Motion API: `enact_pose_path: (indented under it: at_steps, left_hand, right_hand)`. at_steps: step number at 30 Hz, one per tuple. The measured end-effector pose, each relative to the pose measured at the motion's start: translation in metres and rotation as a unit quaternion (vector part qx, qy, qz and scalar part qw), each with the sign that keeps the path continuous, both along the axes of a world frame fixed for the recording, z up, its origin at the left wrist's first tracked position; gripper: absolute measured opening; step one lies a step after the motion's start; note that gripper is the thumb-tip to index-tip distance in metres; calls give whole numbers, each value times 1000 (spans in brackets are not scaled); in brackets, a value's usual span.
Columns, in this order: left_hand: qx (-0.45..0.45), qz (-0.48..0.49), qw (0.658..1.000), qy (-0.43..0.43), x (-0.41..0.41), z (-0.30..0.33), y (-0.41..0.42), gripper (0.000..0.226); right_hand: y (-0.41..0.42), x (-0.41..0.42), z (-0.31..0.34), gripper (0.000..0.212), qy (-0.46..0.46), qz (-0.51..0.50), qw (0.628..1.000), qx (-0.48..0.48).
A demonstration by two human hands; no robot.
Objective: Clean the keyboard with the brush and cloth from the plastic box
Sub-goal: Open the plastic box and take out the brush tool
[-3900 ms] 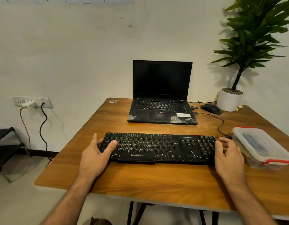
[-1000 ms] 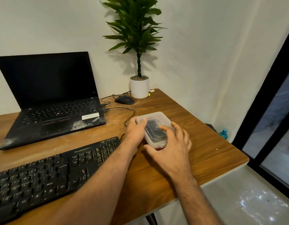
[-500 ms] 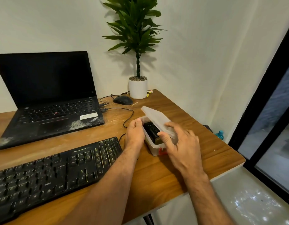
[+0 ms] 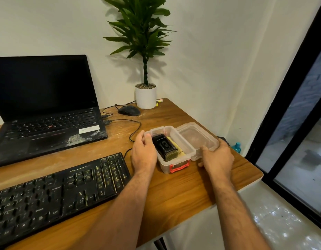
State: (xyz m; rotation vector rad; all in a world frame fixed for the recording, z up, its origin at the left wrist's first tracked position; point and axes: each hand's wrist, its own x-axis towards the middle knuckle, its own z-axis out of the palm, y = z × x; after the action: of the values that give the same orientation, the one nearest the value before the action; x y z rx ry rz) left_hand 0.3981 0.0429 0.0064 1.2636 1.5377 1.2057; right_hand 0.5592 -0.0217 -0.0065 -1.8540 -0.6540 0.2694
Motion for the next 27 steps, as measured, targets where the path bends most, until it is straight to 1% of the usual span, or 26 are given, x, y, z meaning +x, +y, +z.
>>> enact_pose_path:
  at_steps: [1,3,7,11,13,16,19,21,23,25,27]
  left_hand:
    - [6,1,1000,-5,0,0,-1,45]
    - [15,3,1000,-5,-1,0,-4,45]
    - [34,15,999,-14,-6,3,-12,44]
    - [41,8,999,-12,-7,3,-15,44]
    - [40,4,999,-1,-8,2,-18,44]
    - [48,4,999,-2,-7,2,-24,44]
    - [67,-9,998,14,-7,1,-27,45]
    - [73,-14,997,26,-7,-2,-25,45]
    - [77,-19,996,31,-6,-5,-22,47]
    - [83,-21,996,32,-4,-7,-20,48]
    - [85,-18,996,37,-4,-7,-21,47]
  right_hand:
    - [2,2,0,62,5,-3,1000,-12]
    - [7,6,-2,69,15,-10,999,-30]
    - [9,10,-6,68,11,-17,998,-52]
    - [6,3,-3,57,-16,-12,999,-27]
    - [3,-1,-1,44,-22,-19,1000,3]
    - [-8,-9,6,24,-57,-23,997,52]
    - [-16,-21,21,21,-108,22,988,112]
    - [-14,-34,37,24,-159,91,976,121]
    - [-4,-49,55,27,-207,182,959,63]
    - [8,-63,72,28,-227,248,940,-54]
    - [18,-74,81,25,-251,274,913,-171]
